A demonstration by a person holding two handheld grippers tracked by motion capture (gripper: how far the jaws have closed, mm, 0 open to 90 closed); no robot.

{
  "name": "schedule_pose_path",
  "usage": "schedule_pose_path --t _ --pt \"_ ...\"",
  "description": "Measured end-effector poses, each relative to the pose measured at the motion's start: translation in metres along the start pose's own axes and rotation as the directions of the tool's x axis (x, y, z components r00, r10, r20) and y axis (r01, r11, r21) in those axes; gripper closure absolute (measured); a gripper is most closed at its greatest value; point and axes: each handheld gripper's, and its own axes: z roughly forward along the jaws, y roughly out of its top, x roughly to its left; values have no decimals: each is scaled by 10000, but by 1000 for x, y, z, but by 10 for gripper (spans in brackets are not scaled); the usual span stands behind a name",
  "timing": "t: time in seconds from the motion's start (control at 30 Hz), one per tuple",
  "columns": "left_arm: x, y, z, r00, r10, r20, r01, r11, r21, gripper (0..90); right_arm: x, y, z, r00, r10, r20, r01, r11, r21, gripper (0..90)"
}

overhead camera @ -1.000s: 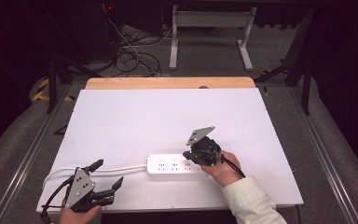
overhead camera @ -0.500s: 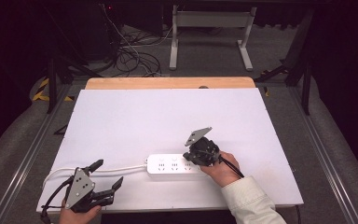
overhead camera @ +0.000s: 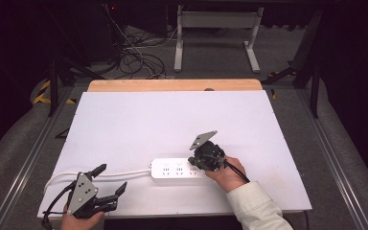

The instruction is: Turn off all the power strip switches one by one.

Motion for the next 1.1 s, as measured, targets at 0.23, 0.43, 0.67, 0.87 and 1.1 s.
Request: schedule_pose_path --t 0.23,0.43,0.67,0.87,1.1 --pt "0 0 1 10000 -26 -1 26 10000 15 182 0 1 0 10000 -34 72 33 10000 52 900" --pt "0 0 1 10000 -31 3 31 10000 14 181 1 0 0 10000 -12 68 12 10000 67 900" --pt "0 0 0 10000 -43 -7 43 10000 12 181 2 0 1 9998 -112 137 112 9999 31 900" --pt "1 0 1 10000 -29 12 29 10000 27 182 5 5 -26 10000 -15 -81 1 9852 -1715 900" --pt "1 0 0 10000 62 -30 -62 10000 9 182 10 8 -38 9996 -256 87 269 9758 -2171 900"
